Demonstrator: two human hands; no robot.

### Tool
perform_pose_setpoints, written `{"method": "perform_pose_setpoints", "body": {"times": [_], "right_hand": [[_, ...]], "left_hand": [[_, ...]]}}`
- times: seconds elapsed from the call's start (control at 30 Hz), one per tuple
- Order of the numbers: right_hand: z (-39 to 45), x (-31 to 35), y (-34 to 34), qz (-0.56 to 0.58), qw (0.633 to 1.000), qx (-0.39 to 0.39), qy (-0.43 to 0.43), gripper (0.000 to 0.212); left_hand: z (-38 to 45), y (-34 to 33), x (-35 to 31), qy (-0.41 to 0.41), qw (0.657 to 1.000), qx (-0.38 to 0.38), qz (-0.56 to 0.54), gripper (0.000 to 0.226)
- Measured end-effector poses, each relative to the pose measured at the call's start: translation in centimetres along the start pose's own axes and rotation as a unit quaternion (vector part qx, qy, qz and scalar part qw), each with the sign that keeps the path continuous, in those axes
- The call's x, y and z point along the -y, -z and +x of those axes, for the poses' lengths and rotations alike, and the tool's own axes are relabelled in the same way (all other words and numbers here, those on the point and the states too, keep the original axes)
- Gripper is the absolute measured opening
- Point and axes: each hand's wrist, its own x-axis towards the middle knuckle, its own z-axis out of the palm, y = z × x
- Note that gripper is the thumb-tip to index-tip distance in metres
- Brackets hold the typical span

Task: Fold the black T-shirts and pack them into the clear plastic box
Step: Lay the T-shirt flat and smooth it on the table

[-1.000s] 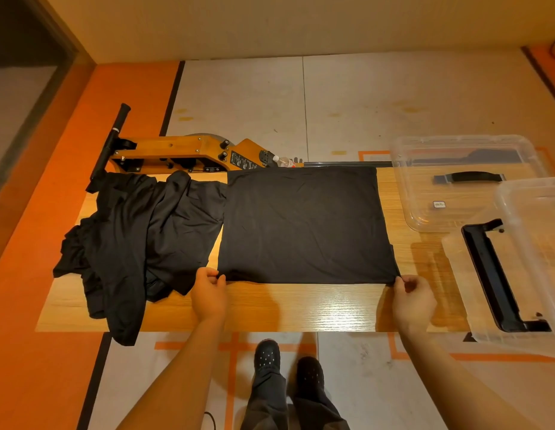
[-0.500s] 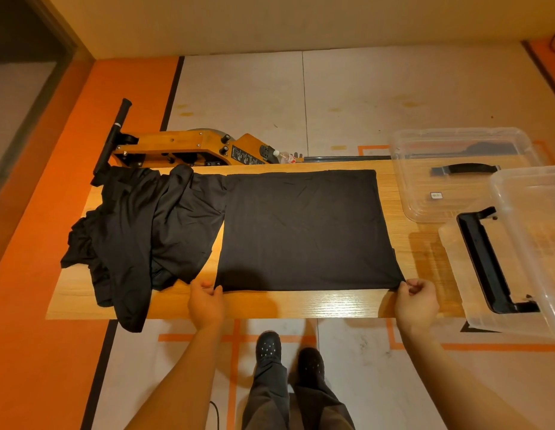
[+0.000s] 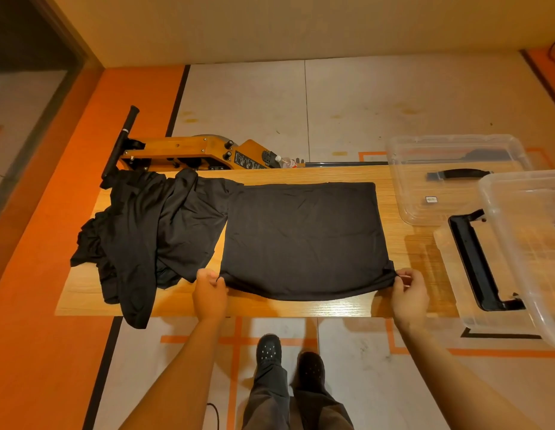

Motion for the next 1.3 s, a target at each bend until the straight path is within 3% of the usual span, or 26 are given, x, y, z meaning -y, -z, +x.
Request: {"method": "perform_pose_setpoints", "body": {"times": [0.27,0.47,0.7,1.07,1.3], "right_hand": [[4.1,2.9,0.2,-0.001,0.999,0.029,0.019,0.019],[7.4,5.9,-0.9,0.014,0.999,0.046,0.022,0.03],[11.8,9.0,-2.8,0.015,0.999,0.032,0.042,0.023],[16.1,13.2,-6.0,-0.055,0.998,-0.031,0.023,0.017],[17.5,14.0,-7.7,-0.092,0.995,-0.008,0.025,0.017]], "left_hand": [[2.9,0.2,-3.5,-0.054,0.998,0.004,-0.043,0.009],[6.4,-0.3,-7.0,-0.069,0.998,-0.01,-0.002,0.027],[11.0,-1.3,-11.4,-0.073,0.996,0.001,0.041,0.034],[18.5,-3.3,-14.8,-0.082,0.994,0.032,0.067,0.019],[21.4,-4.6,-15.3,-0.095,0.982,0.076,0.145,0.021]]}}
